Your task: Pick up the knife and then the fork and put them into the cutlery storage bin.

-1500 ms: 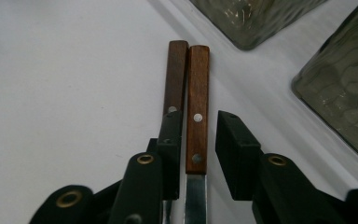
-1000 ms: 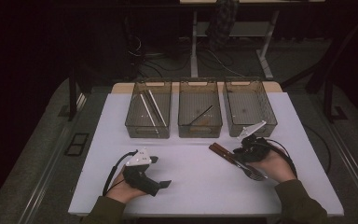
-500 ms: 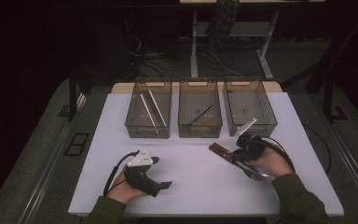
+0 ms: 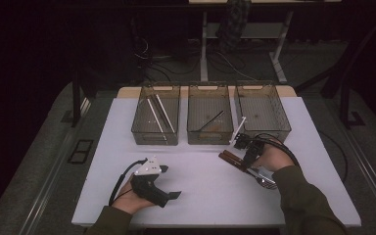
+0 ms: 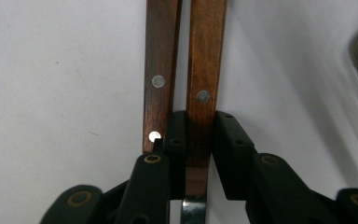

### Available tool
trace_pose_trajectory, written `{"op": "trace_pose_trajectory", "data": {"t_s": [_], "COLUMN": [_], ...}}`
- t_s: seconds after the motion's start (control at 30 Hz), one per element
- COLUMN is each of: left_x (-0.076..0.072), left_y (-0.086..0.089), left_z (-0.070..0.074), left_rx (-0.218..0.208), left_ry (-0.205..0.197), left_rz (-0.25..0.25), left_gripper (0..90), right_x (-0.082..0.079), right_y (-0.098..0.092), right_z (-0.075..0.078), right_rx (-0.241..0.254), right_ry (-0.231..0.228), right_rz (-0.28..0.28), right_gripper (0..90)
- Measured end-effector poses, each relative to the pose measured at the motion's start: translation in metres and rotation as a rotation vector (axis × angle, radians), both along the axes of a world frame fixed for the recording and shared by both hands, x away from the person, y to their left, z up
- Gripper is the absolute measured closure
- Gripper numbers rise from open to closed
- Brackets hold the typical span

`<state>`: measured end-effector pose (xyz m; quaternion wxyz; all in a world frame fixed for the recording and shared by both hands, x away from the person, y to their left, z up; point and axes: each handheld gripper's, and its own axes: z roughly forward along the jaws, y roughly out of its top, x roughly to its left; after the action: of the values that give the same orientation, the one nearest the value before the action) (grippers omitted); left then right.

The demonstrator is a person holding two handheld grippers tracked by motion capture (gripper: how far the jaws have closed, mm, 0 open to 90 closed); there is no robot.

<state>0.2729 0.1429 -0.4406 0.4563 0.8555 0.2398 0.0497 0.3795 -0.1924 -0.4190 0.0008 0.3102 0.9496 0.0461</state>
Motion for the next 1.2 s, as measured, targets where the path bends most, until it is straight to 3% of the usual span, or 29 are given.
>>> {"op": "trace_pose_trajectory", "data": {"t_s": [0.2,0.37,0.5,0.63,0.93,1.2], "left_x": [0.000,0.000,0.000,0.000,0.001,0.001], "left_y": [0.000,0.001,0.001,0.001,0.002,0.004], "left_z": [0.000,0.000,0.000,0.000,0.000,0.001], "left_rx": [-0.002,-0.006,-0.007,-0.012,-0.024,-0.043], "left_ry": [0.000,0.005,0.001,0.000,-0.007,-0.023], "left_rz": [-0.004,-0.006,-0.006,-0.004,-0.001,-0.002], "left_gripper": [0.0,0.0,0.0,0.0,0.0,0.0], "right_x": [0.000,-0.002,-0.005,-0.011,-0.025,-0.032], "right_y": [0.001,-0.009,-0.019,-0.030,-0.069,-0.094], "right_z": [0.001,0.004,0.011,0.018,0.030,0.041], "right_rx": [-0.011,0.056,0.119,0.190,0.413,0.593], "right_ry": [-0.001,-0.021,-0.062,-0.113,-0.246,-0.358], "right_rz": [-0.003,-0.013,-0.035,-0.059,-0.151,-0.197], "right_gripper": [77.0,77.0,77.0,76.9,76.9,76.9]}}
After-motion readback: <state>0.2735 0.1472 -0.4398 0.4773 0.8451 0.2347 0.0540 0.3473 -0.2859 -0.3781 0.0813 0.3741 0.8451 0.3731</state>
